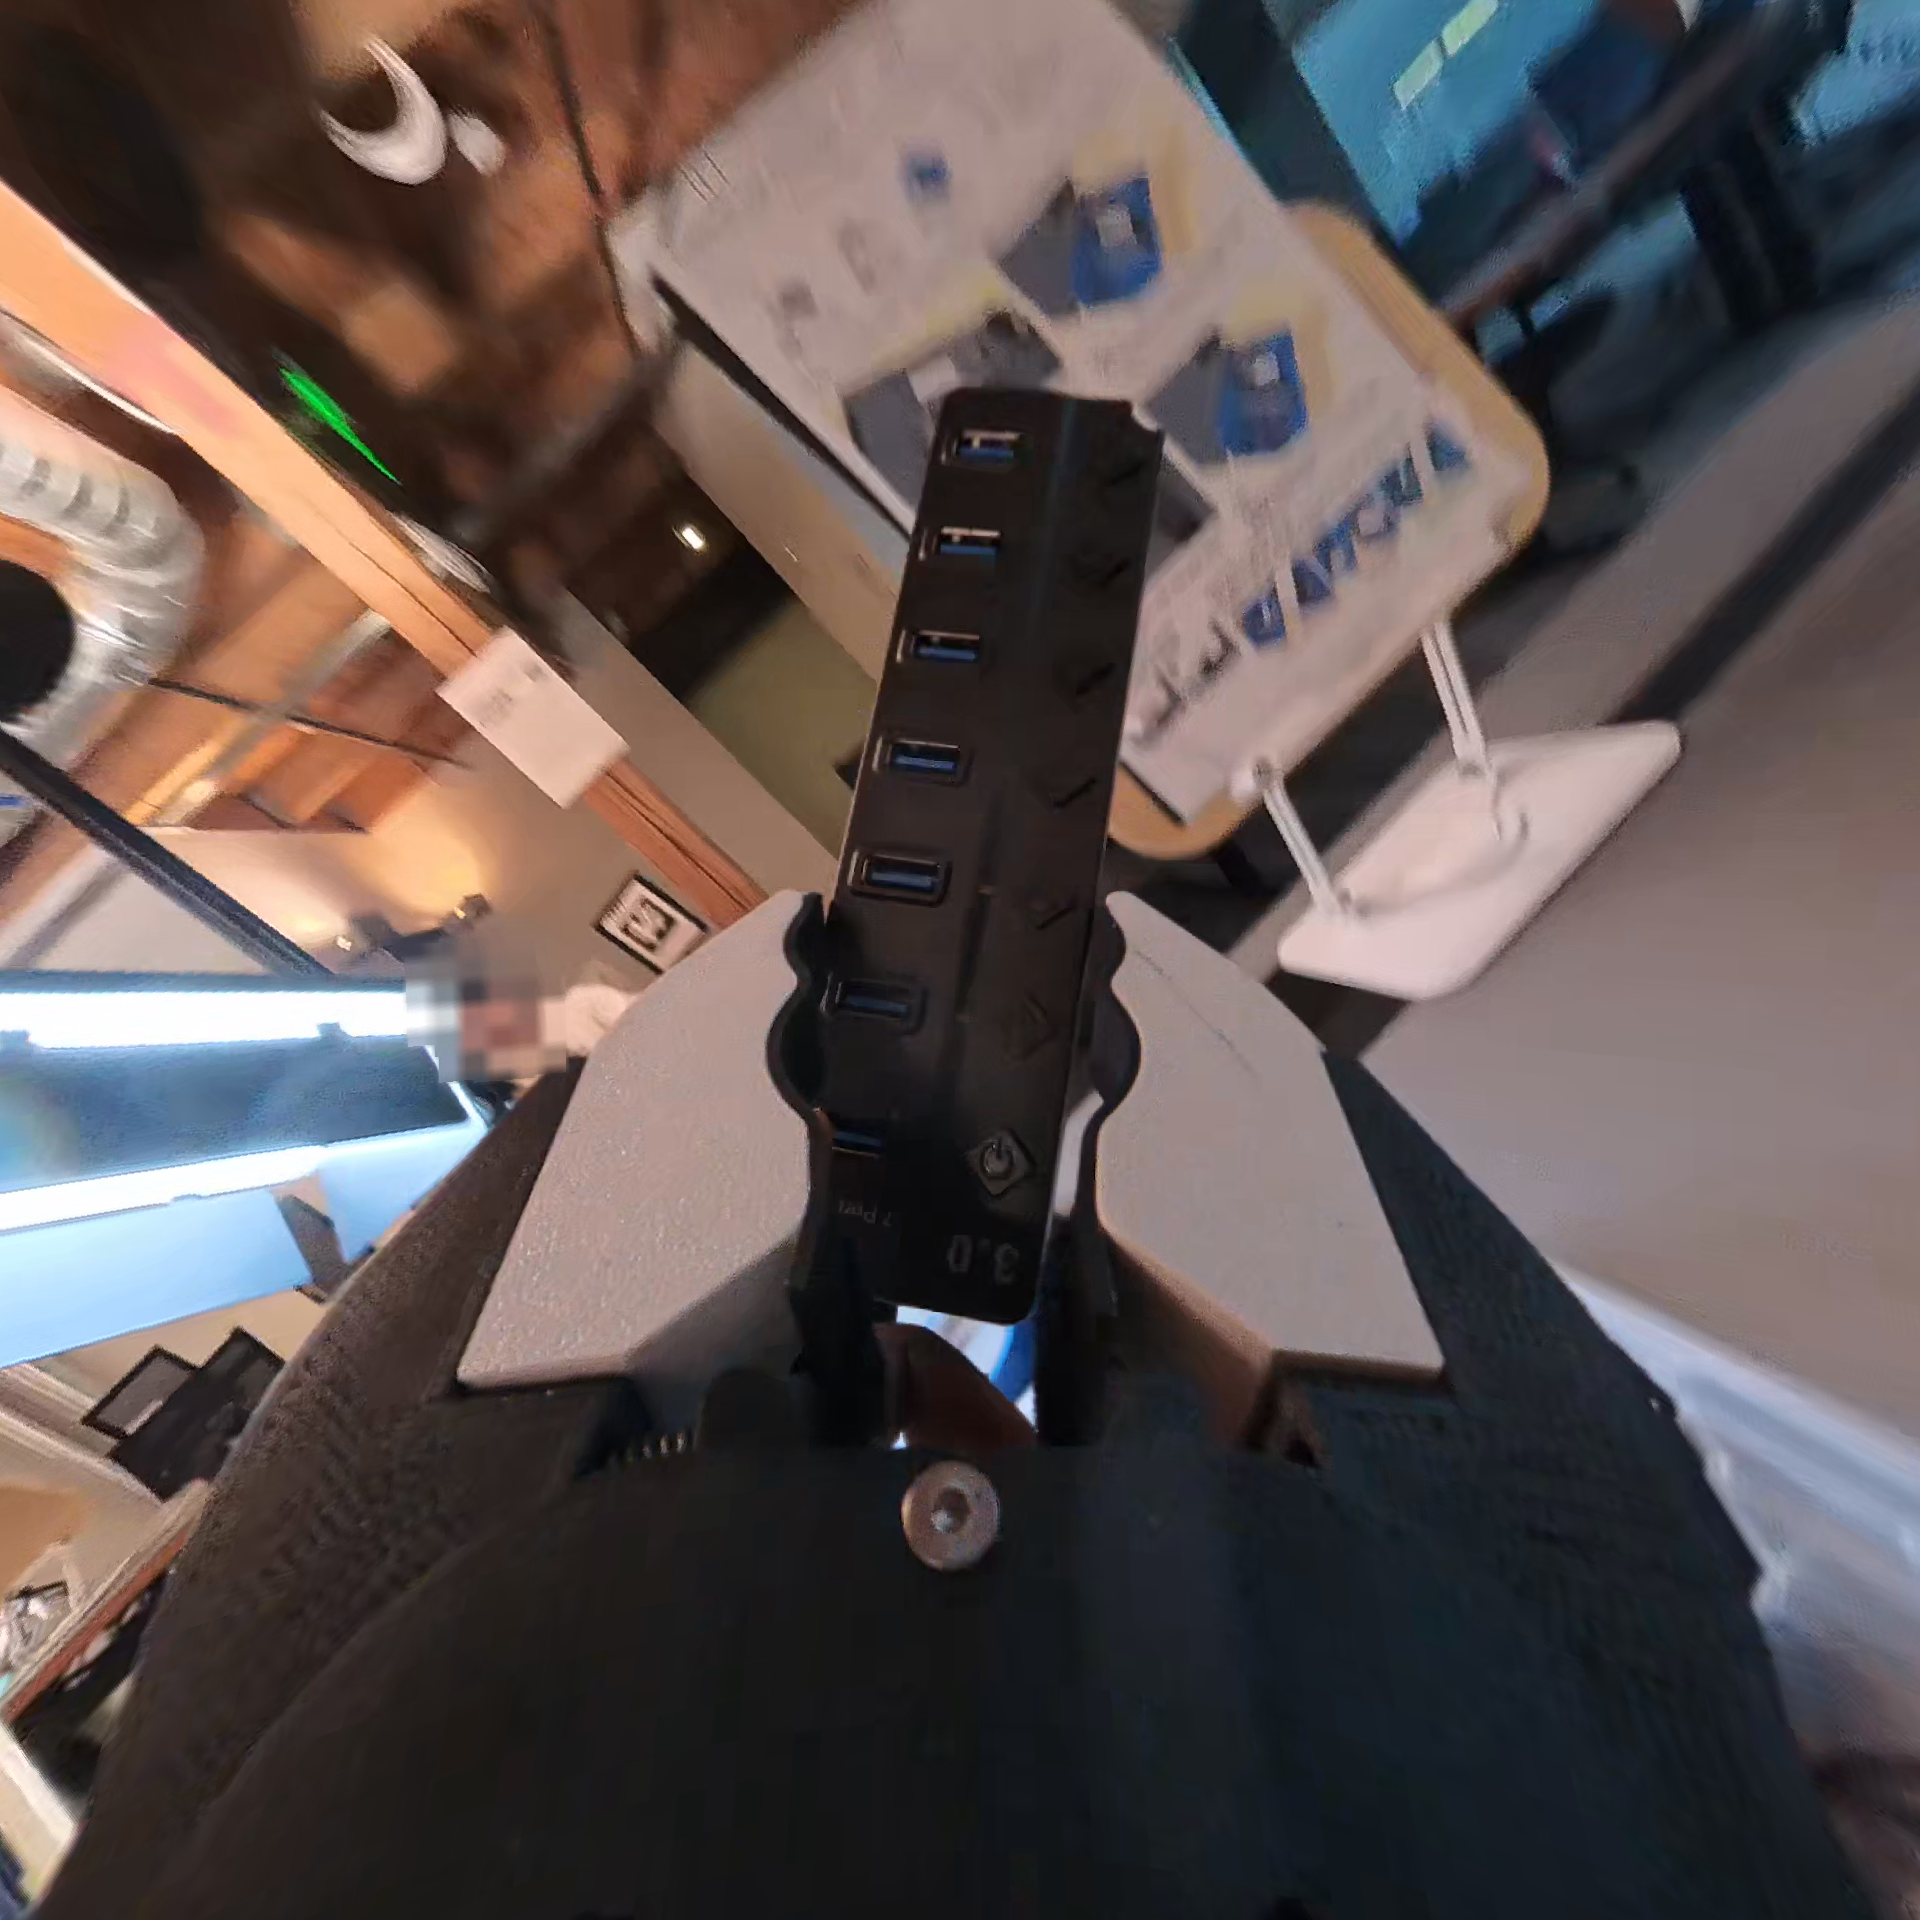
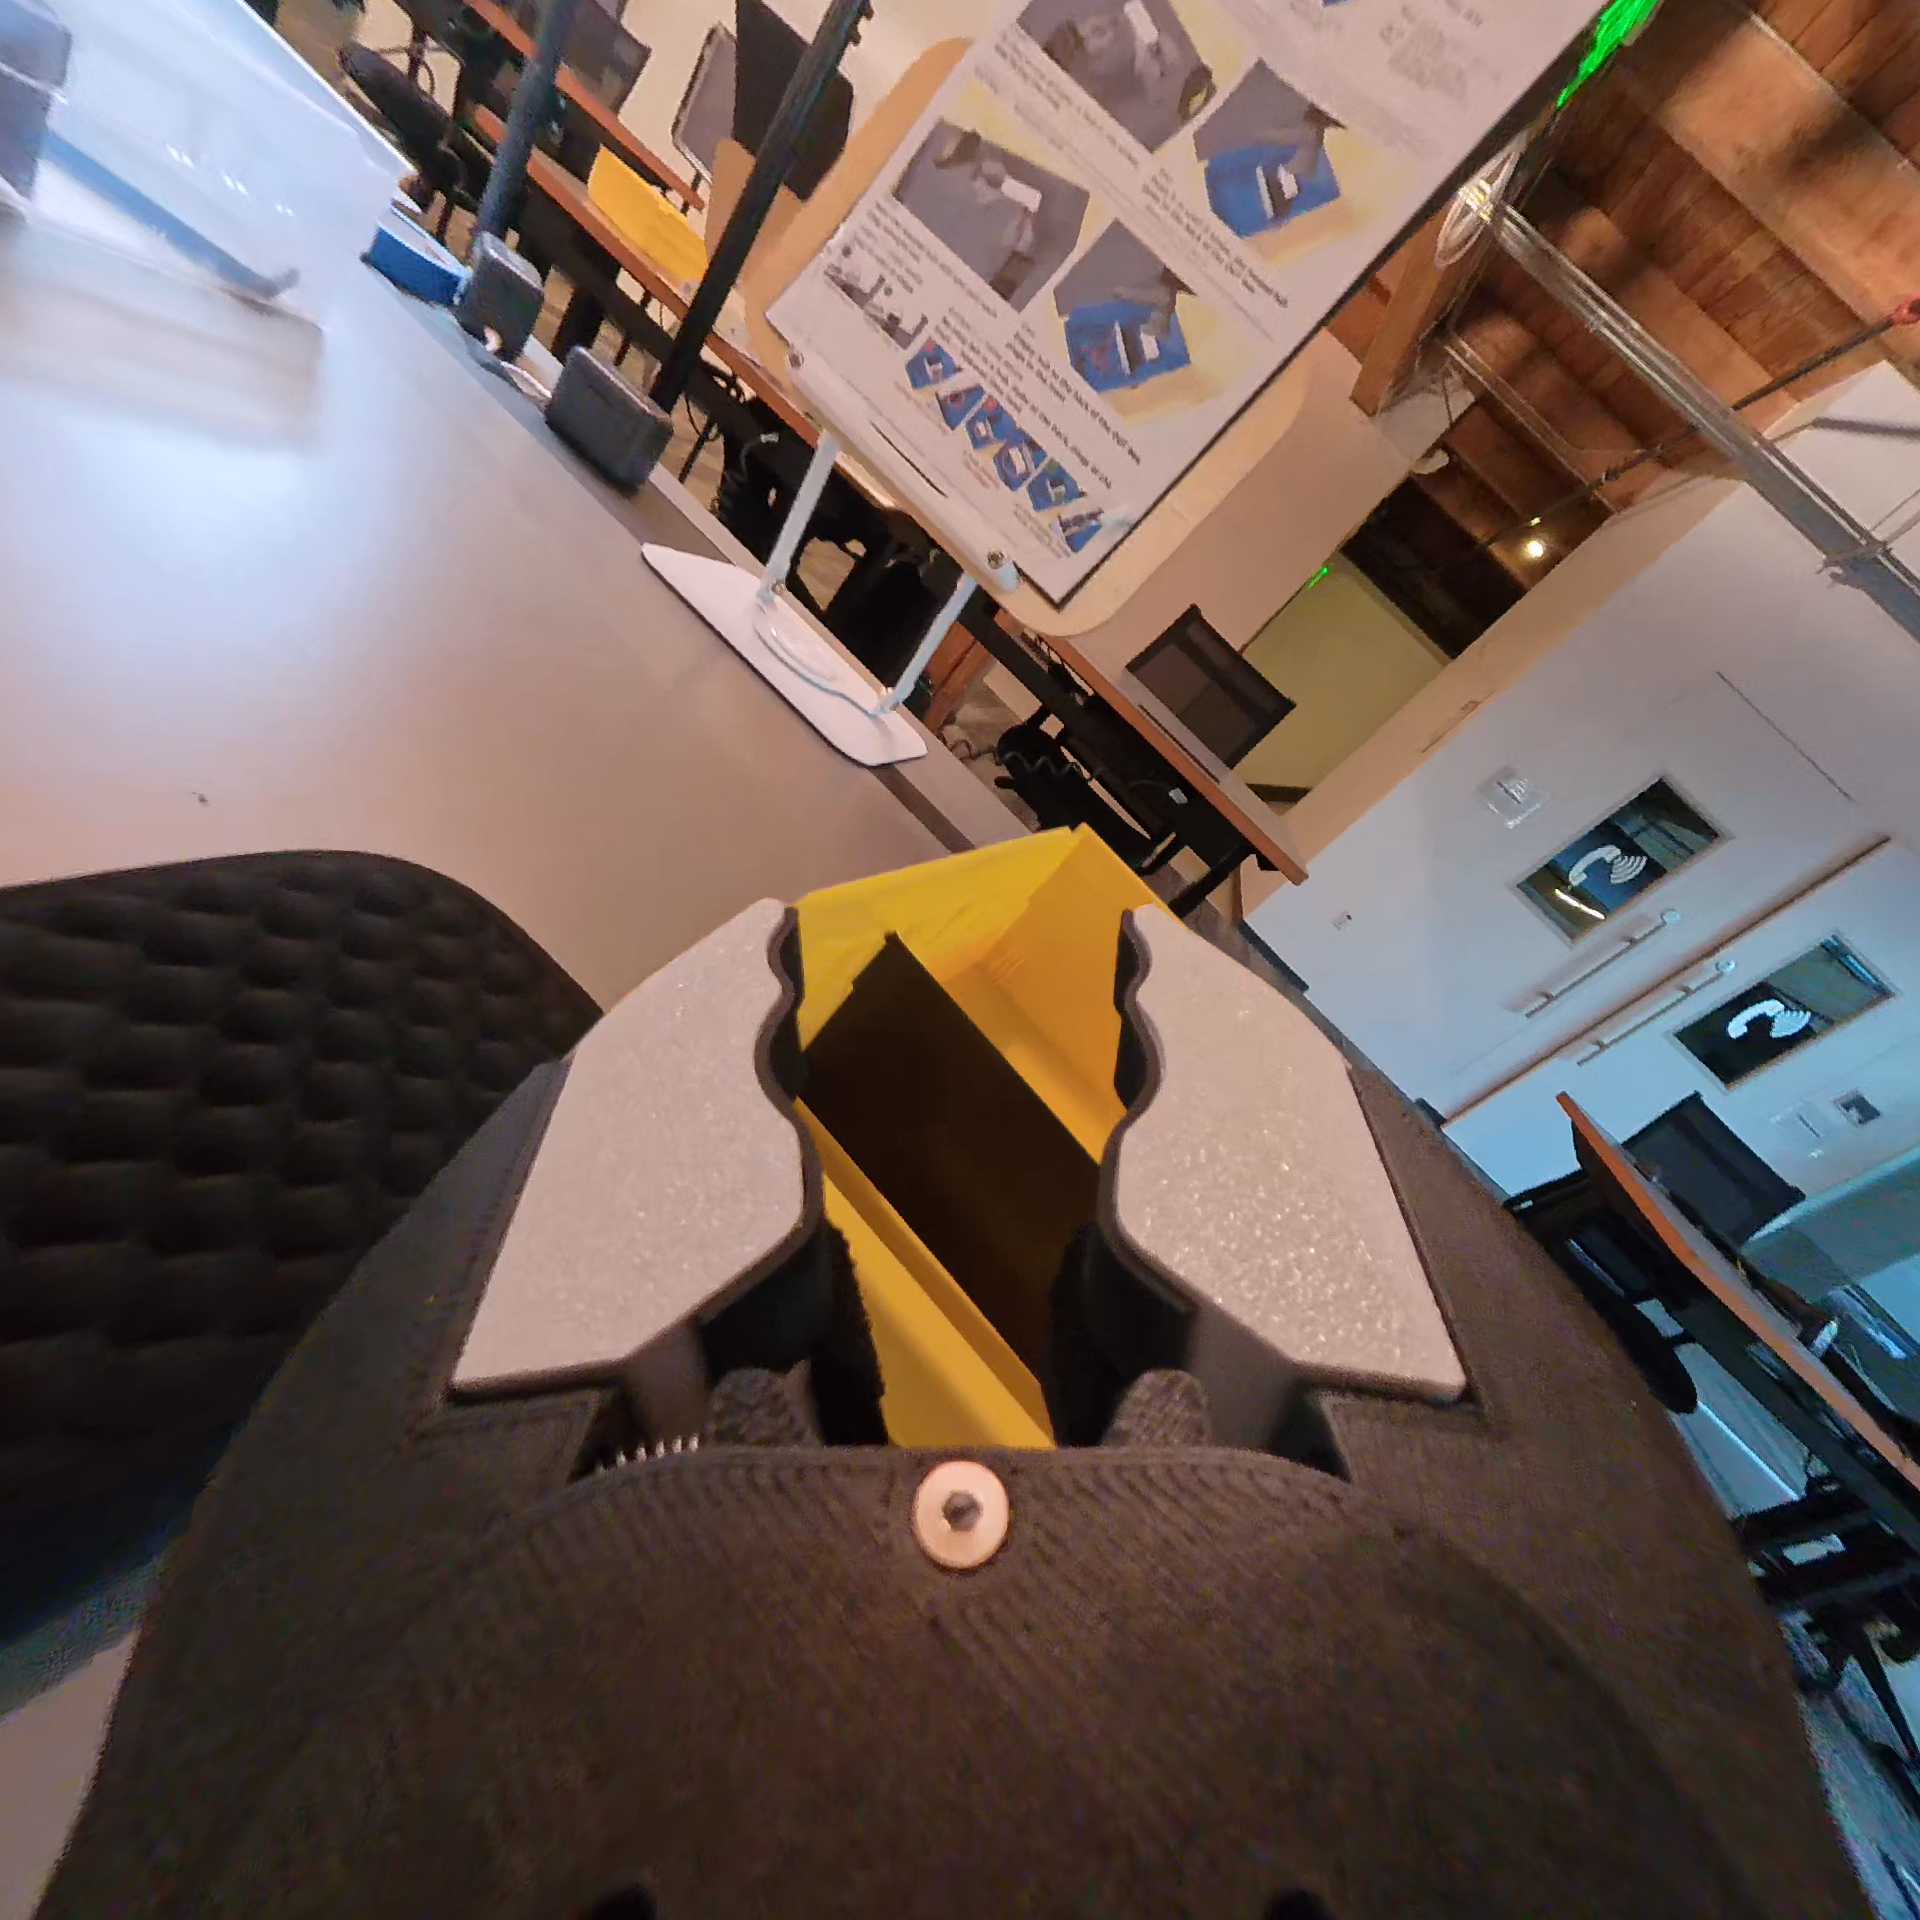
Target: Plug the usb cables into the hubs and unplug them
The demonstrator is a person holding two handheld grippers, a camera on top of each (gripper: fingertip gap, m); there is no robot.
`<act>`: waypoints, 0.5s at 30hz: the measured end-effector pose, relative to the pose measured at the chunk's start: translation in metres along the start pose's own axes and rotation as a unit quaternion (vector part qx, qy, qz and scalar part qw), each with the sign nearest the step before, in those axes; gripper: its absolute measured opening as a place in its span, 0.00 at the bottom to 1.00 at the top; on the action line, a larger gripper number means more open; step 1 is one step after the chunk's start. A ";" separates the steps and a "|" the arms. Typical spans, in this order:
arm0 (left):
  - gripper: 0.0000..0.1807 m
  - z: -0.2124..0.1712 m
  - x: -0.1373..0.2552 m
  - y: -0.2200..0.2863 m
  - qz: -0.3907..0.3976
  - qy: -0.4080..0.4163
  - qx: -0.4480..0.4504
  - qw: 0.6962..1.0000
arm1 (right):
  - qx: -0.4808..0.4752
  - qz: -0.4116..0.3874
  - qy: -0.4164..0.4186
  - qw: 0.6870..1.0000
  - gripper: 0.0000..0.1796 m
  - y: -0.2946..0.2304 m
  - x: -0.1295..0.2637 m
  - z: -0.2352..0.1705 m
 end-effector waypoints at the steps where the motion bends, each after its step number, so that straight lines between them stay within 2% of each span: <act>1: 0.27 0.014 0.002 0.002 0.018 0.019 -0.005 1.000 | 0.001 0.003 0.003 1.000 0.32 -0.002 0.000 0.003; 4: 0.27 0.052 0.003 0.014 0.040 0.054 -0.034 0.997 | -0.004 0.014 0.021 1.000 0.33 -0.008 -0.002 0.015; 10: 0.27 0.125 -0.002 0.066 0.016 0.103 -0.106 0.989 | -0.063 0.073 0.110 0.989 0.32 -0.036 -0.009 0.060; 15: 0.27 0.172 -0.007 0.126 -0.009 0.136 -0.173 0.975 | -0.163 0.141 0.207 0.954 0.32 -0.065 -0.009 0.117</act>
Point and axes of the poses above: each gripper's, where its closed fingertips meet, x back along the fingers, z out of its top, y = z × x across the jaws, the point moved 1 cm from there along x, back along the fingers, and after that the axes turned 11 degrees about -z, right-handed, at the moved point
